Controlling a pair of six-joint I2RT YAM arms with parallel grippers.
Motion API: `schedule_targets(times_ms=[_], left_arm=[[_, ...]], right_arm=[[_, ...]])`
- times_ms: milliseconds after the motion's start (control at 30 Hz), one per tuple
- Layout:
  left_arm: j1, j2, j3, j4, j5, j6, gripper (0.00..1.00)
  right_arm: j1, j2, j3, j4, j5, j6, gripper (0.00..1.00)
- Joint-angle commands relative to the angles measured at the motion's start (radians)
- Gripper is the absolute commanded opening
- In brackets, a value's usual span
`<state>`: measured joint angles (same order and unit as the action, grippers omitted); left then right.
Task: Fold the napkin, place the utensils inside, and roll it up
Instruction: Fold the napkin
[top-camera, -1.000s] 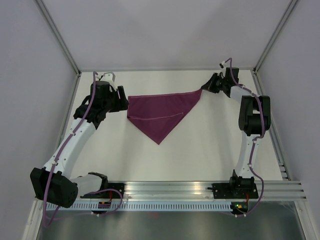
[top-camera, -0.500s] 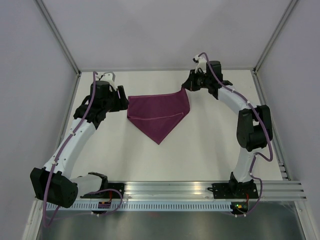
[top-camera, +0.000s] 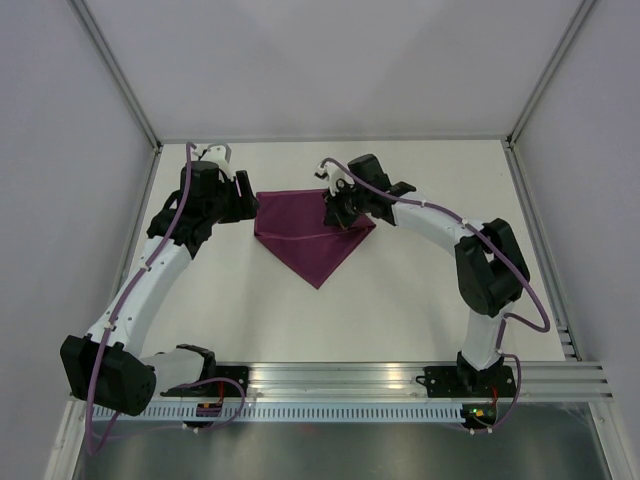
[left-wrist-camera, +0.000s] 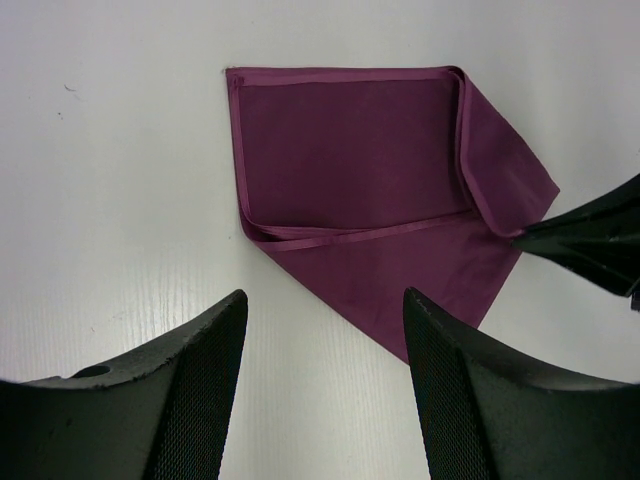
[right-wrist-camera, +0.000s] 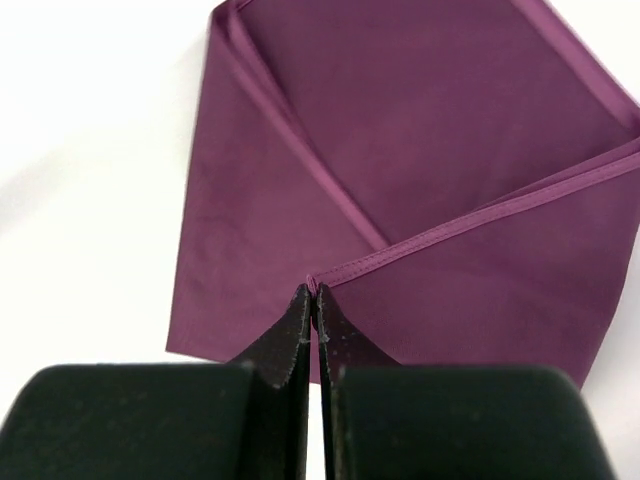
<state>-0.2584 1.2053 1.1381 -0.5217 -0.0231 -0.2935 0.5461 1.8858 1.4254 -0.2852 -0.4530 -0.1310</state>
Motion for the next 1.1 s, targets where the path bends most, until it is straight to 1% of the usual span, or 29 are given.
schedule_targets(times_ms=[0,167,333,633,1067], left_arm=[[0.004,-0.007,-0.005,0.020,0.018,-0.003,0.69],[0.005,-0.007,-0.009,0.022,0.018,-0.003,0.69],[0.005,-0.009,-0.011,0.020,0.018,-0.003,0.69],[0.005,-0.006,-0.015,0.022,0.018,-0.007,0.69],[0.005,-0.003,-0.024,0.023,0.017,-0.009,0.69]], right_arm=[[0.057,-0.065,-0.019,-0.029,0.043,-0.113,0.03],[0.129,-0.077,-0.059,-0.042,0.086,-0.177,0.03],[0.175,-0.062,-0.071,-0.080,0.109,-0.237,0.02],[0.233,-0.059,-0.115,-0.075,0.128,-0.265,0.01],[0.279,-0.030,-0.154,-0.057,0.149,-0.282,0.01]])
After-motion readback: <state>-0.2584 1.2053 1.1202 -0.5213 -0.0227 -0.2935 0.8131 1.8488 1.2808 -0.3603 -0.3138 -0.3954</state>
